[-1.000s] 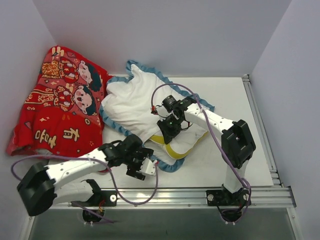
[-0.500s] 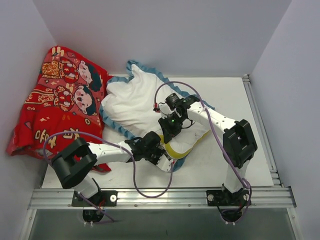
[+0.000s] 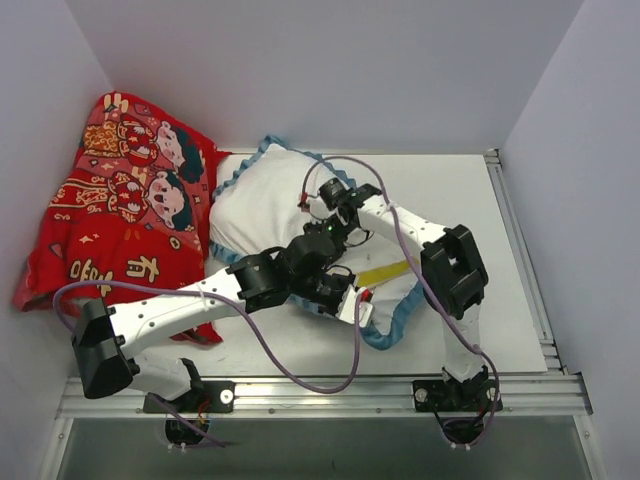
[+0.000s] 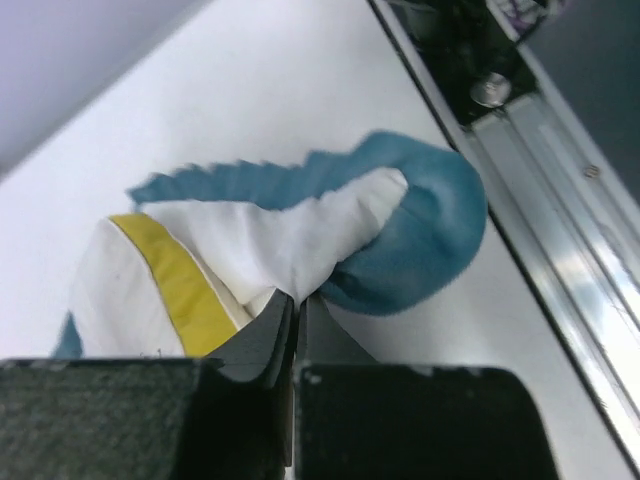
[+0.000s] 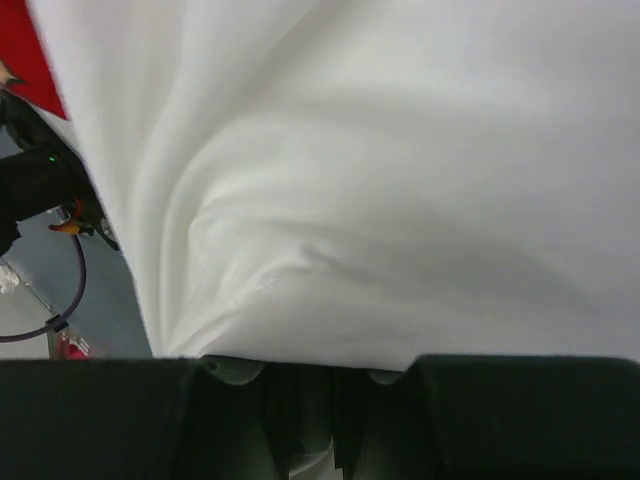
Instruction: Put the pillow into the pillowcase
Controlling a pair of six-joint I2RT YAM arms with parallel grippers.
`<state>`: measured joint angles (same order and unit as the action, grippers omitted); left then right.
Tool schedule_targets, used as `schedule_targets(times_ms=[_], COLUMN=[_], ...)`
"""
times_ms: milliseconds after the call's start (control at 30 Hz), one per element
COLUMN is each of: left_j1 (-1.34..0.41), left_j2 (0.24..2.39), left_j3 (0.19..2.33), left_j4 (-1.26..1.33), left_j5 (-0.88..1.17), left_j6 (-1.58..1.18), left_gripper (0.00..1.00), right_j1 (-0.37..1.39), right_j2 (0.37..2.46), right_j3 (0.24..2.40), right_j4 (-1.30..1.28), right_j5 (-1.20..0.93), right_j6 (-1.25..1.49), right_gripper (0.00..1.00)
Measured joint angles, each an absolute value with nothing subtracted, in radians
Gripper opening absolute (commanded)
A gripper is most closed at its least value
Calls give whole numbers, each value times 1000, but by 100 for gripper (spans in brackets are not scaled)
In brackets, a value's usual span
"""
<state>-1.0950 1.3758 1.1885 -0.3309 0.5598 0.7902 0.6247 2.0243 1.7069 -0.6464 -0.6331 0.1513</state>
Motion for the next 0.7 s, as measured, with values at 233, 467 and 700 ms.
schedule_targets(times_ms=[233,467,700], left_j1=[-1085,-1011,-846], left_j2=[1352,1119,1131], left_j3=[1089,1051,1100], left_j4=[-471,-529,-575], left_j5=[625,675,620], left_j6=[793,767,580], left_gripper=[21,60,69], right_j1=[641,559,250], right_j2=[2035,1836,1639], right_j3=[1412,1409,1502], right_j4=[-505,-580,-731], right_j5=[-713,-802,-790], right_j6=[234,147,-33], right_gripper=[49,88,84])
